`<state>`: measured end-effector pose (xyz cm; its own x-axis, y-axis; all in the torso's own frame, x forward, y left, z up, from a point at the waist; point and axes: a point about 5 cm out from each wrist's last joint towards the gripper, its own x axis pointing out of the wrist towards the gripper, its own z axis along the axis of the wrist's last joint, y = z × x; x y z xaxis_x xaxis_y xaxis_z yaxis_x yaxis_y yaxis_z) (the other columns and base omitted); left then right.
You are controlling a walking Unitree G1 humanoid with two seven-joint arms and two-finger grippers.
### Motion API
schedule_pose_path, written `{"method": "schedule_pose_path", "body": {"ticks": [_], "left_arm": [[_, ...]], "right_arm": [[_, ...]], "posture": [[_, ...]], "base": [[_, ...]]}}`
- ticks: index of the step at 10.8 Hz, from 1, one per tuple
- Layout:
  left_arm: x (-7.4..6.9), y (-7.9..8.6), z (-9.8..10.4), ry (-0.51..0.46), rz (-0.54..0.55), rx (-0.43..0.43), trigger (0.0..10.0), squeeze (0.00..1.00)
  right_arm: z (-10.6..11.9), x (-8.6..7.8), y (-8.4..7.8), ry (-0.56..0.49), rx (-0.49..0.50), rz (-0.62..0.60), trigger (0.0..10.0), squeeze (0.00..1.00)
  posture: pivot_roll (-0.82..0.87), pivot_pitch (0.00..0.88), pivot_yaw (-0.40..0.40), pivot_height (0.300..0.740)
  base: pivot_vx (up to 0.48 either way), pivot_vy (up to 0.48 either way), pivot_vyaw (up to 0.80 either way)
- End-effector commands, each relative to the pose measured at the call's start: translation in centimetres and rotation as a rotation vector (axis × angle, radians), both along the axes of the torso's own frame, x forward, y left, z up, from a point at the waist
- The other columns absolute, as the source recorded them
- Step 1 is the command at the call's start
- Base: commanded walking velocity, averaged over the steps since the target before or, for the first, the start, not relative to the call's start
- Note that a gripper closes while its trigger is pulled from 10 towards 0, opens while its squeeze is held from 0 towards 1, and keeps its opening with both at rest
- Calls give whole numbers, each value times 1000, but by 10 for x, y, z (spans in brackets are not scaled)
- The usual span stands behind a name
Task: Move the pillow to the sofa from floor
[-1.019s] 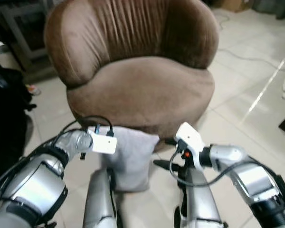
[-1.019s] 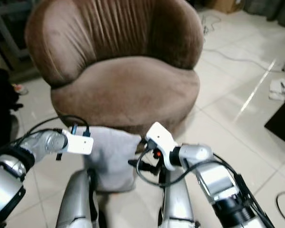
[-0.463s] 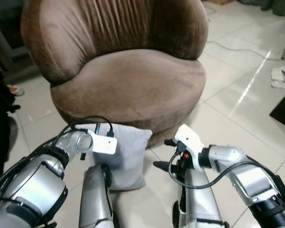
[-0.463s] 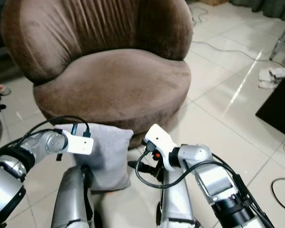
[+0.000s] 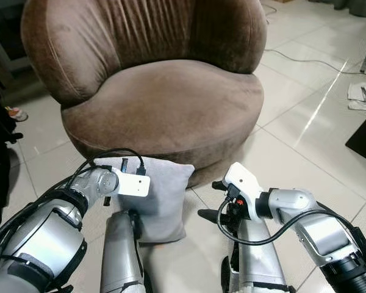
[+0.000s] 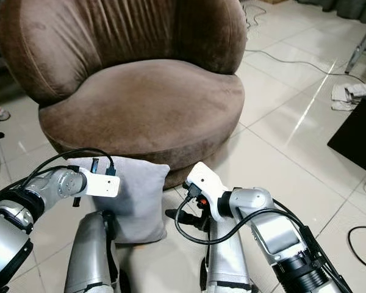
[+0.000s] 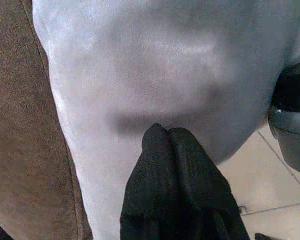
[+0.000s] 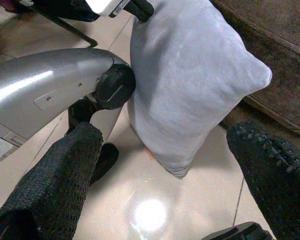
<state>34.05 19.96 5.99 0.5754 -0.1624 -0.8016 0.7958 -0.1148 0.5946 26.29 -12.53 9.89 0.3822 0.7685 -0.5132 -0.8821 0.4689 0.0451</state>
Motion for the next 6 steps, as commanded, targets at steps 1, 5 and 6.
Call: {"method": "schedule_pose_path", "body": {"ticks": [1, 5, 6], "left_arm": [[-1, 2, -1, -2, 15, -19, 0, 0], [-3, 3, -3, 5, 17, -10, 0, 0], [-3, 2, -3, 11, 16, -10, 0, 0]], "right_arm": [[0, 0, -1, -12, -8, 8, 10000, 0], [-1, 0, -2, -9, -21, 8, 10000, 0], [-1, 0, -2, -8, -23, 8, 10000, 0]], "posture": [[-150, 37, 52, 422], [-151, 42, 49, 422], [-153, 44, 46, 422]], "base": [[0, 0, 0], [0, 0, 0], [0, 0, 0]]}}
